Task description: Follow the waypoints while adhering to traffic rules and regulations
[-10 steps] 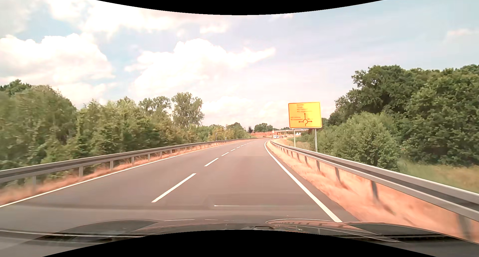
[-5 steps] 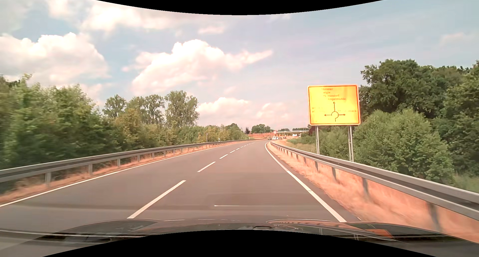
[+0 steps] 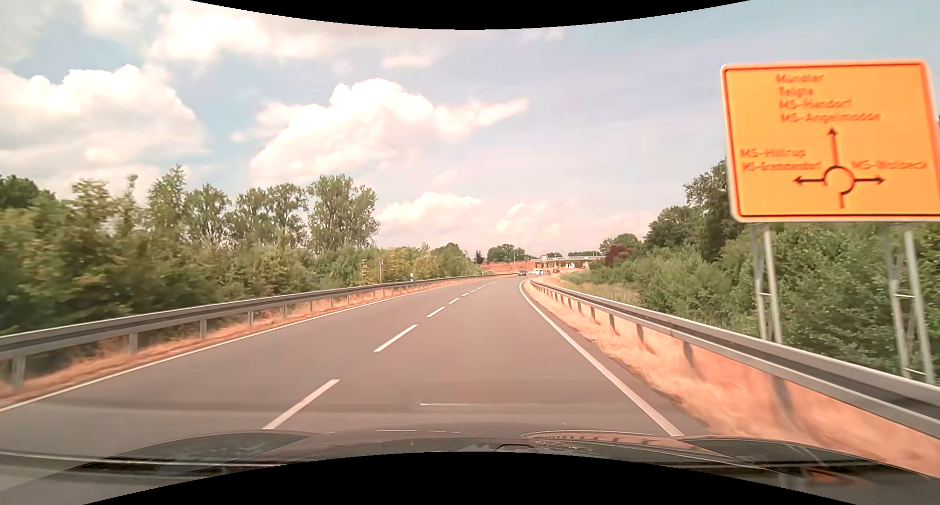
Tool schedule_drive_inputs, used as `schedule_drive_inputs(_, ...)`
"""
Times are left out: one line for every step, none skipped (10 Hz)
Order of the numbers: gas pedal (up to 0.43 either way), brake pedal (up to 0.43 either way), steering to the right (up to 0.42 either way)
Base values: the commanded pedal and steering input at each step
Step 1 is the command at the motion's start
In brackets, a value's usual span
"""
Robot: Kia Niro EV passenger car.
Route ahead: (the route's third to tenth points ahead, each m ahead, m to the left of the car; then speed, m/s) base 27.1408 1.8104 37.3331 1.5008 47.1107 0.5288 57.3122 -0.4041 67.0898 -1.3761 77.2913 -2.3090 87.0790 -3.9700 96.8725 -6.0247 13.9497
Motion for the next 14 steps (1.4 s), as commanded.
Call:
schedule_drive_inputs(0.039, 0.000, 0.009)
schedule_drive_inputs(0.039, 0.000, 0.009)
schedule_drive_inputs(0.039, 0.000, 0.009)
schedule_drive_inputs(0.039, 0.000, 0.009)
schedule_drive_inputs(0.039, 0.000, 0.009)
schedule_drive_inputs(0.047, 0.000, 0.009)
schedule_drive_inputs(0.059, 0.000, 0.009)
schedule_drive_inputs(0.059, 0.000, 0.009)
schedule_drive_inputs(0.059, 0.000, 0.009)
schedule_drive_inputs(0.059, 0.000, 0.009)
schedule_drive_inputs(0.059, 0.000, 0.009)
schedule_drive_inputs(0.059, 0.000, 0.008)
schedule_drive_inputs(0.059, 0.000, 0.009)
schedule_drive_inputs(0.059, 0.000, 0.008)
